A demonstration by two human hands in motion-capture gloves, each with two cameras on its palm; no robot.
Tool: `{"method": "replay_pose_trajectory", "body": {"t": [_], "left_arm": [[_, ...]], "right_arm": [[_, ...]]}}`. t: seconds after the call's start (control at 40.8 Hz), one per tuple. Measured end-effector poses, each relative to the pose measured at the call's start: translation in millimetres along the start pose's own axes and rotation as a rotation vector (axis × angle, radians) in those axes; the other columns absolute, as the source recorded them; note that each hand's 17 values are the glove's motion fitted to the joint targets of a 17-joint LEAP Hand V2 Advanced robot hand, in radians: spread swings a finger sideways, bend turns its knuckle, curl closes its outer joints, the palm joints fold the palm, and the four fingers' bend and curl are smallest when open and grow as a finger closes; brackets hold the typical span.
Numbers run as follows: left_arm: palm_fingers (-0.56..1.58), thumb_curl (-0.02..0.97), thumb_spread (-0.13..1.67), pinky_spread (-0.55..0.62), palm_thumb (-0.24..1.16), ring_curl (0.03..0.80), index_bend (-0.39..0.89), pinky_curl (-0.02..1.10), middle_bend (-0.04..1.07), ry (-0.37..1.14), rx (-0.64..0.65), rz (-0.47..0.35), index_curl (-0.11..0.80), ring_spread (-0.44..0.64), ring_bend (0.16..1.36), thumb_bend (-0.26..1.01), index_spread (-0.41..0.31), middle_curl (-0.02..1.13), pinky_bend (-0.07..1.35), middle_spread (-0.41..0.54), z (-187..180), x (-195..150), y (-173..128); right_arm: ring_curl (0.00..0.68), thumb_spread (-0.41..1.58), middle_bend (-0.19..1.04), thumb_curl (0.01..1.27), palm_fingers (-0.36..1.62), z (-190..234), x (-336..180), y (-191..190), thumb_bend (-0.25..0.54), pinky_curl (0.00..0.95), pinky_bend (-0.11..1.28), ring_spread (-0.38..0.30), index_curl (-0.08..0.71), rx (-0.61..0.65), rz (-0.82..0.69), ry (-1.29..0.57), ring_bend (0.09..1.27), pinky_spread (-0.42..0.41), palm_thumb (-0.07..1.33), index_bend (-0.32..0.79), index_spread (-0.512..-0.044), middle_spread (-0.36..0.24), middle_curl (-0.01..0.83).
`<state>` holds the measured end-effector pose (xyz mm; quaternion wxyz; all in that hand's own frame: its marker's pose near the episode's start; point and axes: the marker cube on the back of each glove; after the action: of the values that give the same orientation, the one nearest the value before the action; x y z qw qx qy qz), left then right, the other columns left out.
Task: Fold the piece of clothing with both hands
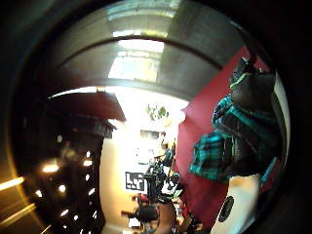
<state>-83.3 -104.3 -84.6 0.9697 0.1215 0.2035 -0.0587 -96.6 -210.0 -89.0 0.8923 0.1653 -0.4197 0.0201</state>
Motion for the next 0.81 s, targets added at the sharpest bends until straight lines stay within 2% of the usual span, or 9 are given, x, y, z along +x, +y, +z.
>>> {"method": "replay_pose_trajectory", "body": {"t": [0.098, 0.269, 0.441, 0.514, 0.563, 0.661, 0.686, 0.735, 0.808], "left_arm": [[0.36, 0.224, 1.36, 0.30, 0.20, 0.349, 0.14, 0.31, 0.22, 0.072, 0.027, 0.022, 0.373, 0.24, 0.51, 0.01, -0.100, 0.39, 0.47, 0.045, 7.0, -15.9, -3.8], [0.38, 0.232, 1.40, 0.29, 0.25, 0.345, 0.14, 0.32, 0.22, 0.029, 0.084, -0.053, 0.366, 0.22, 0.51, 0.02, -0.101, 0.40, 0.46, 0.033, 34.9, -58.1, -16.0], [0.40, 0.237, 1.45, 0.28, 0.29, 0.342, 0.14, 0.32, 0.22, 0.036, 0.046, -0.090, 0.359, 0.21, 0.51, 0.04, -0.102, 0.41, 0.45, 0.025, 41.8, -68.8, -5.8], [0.40, 0.238, 1.46, 0.28, 0.31, 0.341, 0.14, 0.33, 0.22, 0.078, 0.000, -0.067, 0.359, 0.21, 0.50, 0.04, -0.102, 0.41, 0.45, 0.023, 26.5, -55.0, 16.1], [0.41, 0.240, 1.47, 0.28, 0.32, 0.339, 0.14, 0.33, 0.22, 0.089, -0.044, -0.065, 0.357, 0.20, 0.50, 0.05, -0.102, 0.41, 0.44, 0.022, 16.5, -47.0, 30.6], [0.41, 0.242, 1.48, 0.27, 0.34, 0.339, 0.14, 0.33, 0.21, 0.059, -0.024, -0.081, 0.356, 0.20, 0.50, 0.06, -0.102, 0.41, 0.44, 0.020, 11.8, -44.8, 32.2], [0.41, 0.242, 1.49, 0.27, 0.34, 0.338, 0.14, 0.33, 0.21, 0.049, -0.006, -0.084, 0.355, 0.20, 0.50, 0.06, -0.102, 0.41, 0.44, 0.020, 11.2, -44.6, 30.3], [0.41, 0.243, 1.49, 0.27, 0.35, 0.337, 0.14, 0.33, 0.21, 0.037, -0.008, -0.095, 0.354, 0.20, 0.50, 0.06, -0.102, 0.41, 0.43, 0.019, 10.6, -42.3, 28.6], [0.42, 0.242, 1.50, 0.27, 0.35, 0.336, 0.14, 0.33, 0.21, 0.054, -0.065, -0.075, 0.353, 0.19, 0.49, 0.06, -0.102, 0.42, 0.43, 0.019, 11.7, -30.5, 27.0]], "right_arm": [[0.413, 0.61, 0.16, 0.60, 1.10, 65.3, -7.6, 6.7, -0.027, 0.356, 0.70, -0.264, 0.263, -0.126, -0.045, 0.029, 0.56, -0.341, 1.07, 0.12, -0.288, -0.177, 0.352], [0.417, 0.57, 0.16, 0.61, 1.11, 162.7, 8.6, 34.3, -0.028, 0.355, 0.68, -0.272, 0.275, -0.228, -0.107, 0.229, 0.55, -0.344, 1.07, 0.12, -0.290, -0.188, 0.357], [0.420, 0.55, 0.16, 0.63, 1.12, 207.3, 17.0, 61.3, -0.027, 0.356, 0.67, -0.277, 0.285, -0.294, -0.230, 0.306, 0.53, -0.345, 1.08, 0.13, -0.292, -0.191, 0.361], [0.420, 0.54, 0.16, 0.63, 1.12, 209.5, 17.9, 64.1, -0.029, 0.357, 0.66, -0.278, 0.290, -0.366, -0.301, 0.306, 0.52, -0.345, 1.08, 0.13, -0.294, -0.192, 0.364], [0.422, 0.54, 0.16, 0.63, 1.12, 204.7, 15.1, 65.0, -0.028, 0.356, 0.65, -0.282, 0.292, -0.477, -0.343, 0.248, 0.52, -0.344, 1.08, 0.12, -0.293, -0.194, 0.366], [0.421, 0.60, 0.12, 0.64, 0.99, 176.8, 8.3, 75.5, -0.013, 0.364, 0.67, -0.267, 0.282, -0.851, -0.324, 0.024, 0.51, -0.318, 1.09, 0.09, -0.298, -0.183, 0.350], [0.421, 0.65, 0.10, 0.63, 0.90, 166.3, 8.5, 77.2, -0.001, 0.368, 0.66, -0.247, 0.281, -0.944, -0.309, -0.022, 0.50, -0.276, 1.10, 0.08, -0.301, -0.172, 0.343], [0.439, 0.77, 0.12, 0.61, 0.66, 142.4, 13.6, 76.1, -0.022, 0.370, 0.58, -0.195, 0.309, -1.065, -0.267, -0.040, 0.48, -0.167, 1.05, 0.14, -0.304, -0.148, 0.345], [0.427, 0.90, 0.13, 0.59, 0.54, 93.1, 28.1, 66.5, -0.038, 0.360, 0.54, -0.128, 0.319, -1.075, -0.150, 0.141, 0.43, -0.064, 0.98, 0.16, -0.312, -0.113, 0.338]]}}
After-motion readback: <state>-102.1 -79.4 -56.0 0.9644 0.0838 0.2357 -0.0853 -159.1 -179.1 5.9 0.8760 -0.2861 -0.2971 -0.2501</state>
